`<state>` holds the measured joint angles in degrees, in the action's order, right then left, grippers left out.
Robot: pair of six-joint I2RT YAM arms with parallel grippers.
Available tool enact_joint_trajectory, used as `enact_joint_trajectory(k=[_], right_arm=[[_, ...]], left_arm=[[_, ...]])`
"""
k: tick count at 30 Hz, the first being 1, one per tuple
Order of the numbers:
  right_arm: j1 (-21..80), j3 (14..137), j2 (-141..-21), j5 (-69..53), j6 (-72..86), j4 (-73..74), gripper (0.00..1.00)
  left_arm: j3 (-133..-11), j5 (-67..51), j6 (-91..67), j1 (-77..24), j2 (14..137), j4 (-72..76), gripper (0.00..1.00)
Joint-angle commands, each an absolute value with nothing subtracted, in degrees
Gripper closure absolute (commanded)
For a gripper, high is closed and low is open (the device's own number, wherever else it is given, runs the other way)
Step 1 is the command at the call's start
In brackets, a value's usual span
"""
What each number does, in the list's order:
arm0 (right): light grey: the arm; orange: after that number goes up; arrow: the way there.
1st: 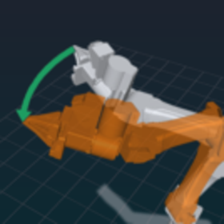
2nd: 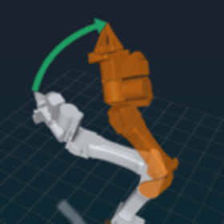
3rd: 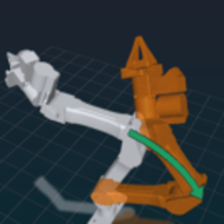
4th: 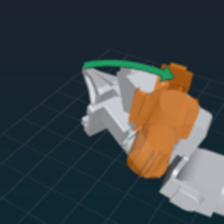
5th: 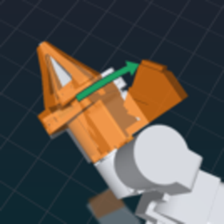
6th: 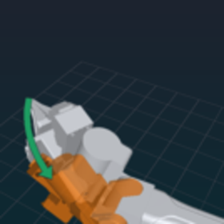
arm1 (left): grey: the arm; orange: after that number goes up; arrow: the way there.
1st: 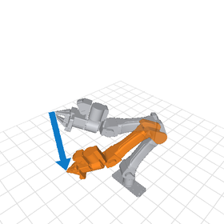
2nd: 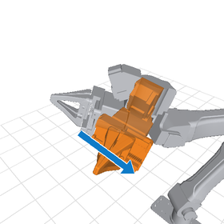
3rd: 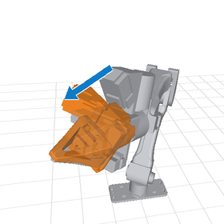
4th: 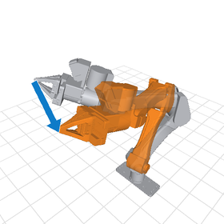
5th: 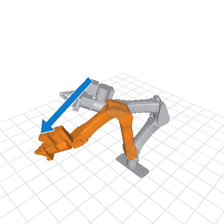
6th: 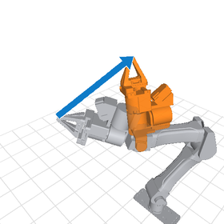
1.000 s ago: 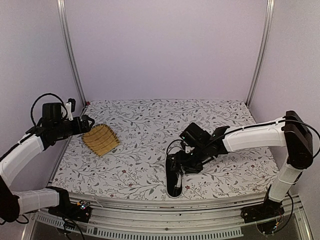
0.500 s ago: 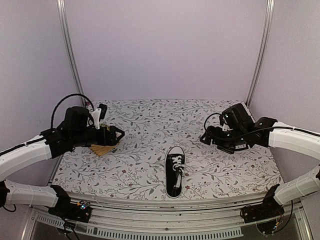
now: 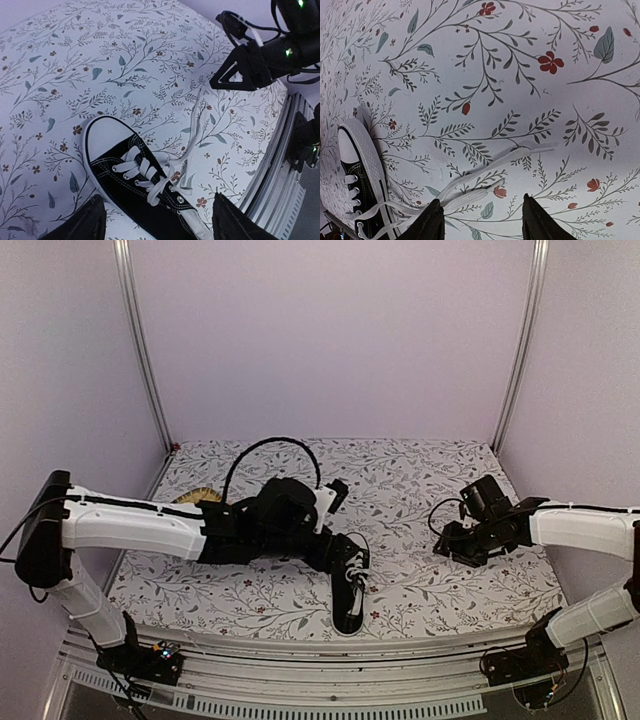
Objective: Tie the shoes
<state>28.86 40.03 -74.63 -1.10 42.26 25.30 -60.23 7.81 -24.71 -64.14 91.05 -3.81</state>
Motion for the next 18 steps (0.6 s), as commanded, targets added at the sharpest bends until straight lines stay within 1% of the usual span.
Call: enact_joint_trajectory(k=[1,6,11,16,18], right_arm=[[30.4,37.1,-76.1,-5.8,44.0,19.6,0.48],[30.4,36.4,-74.0,-2.6,46.2,20.9,0.48],[28.1,35.2,-67.9,1.7,48.5,23.9,0.48],[24.9,35.4,-58.6,6.5,49.4,27.2,0.4],[24.9,35.9,-55.4,7.5,49.0,28.1,0.34]], left_arm=[[-67.4,8.7,-21.1,-66.7,98.9,-1.1,0.31],[-79.7,6.4,-16.9,-68.6,109.8,-3.8,0.38],[-89.0,5.0,-15.5,-69.2,121.6,-7.1,0.46],[-97.8,4.8,-14.7,-69.2,129.6,-11.7,0.51],[-100.2,4.5,-14.3,-69.2,132.5,-12.8,0.51]])
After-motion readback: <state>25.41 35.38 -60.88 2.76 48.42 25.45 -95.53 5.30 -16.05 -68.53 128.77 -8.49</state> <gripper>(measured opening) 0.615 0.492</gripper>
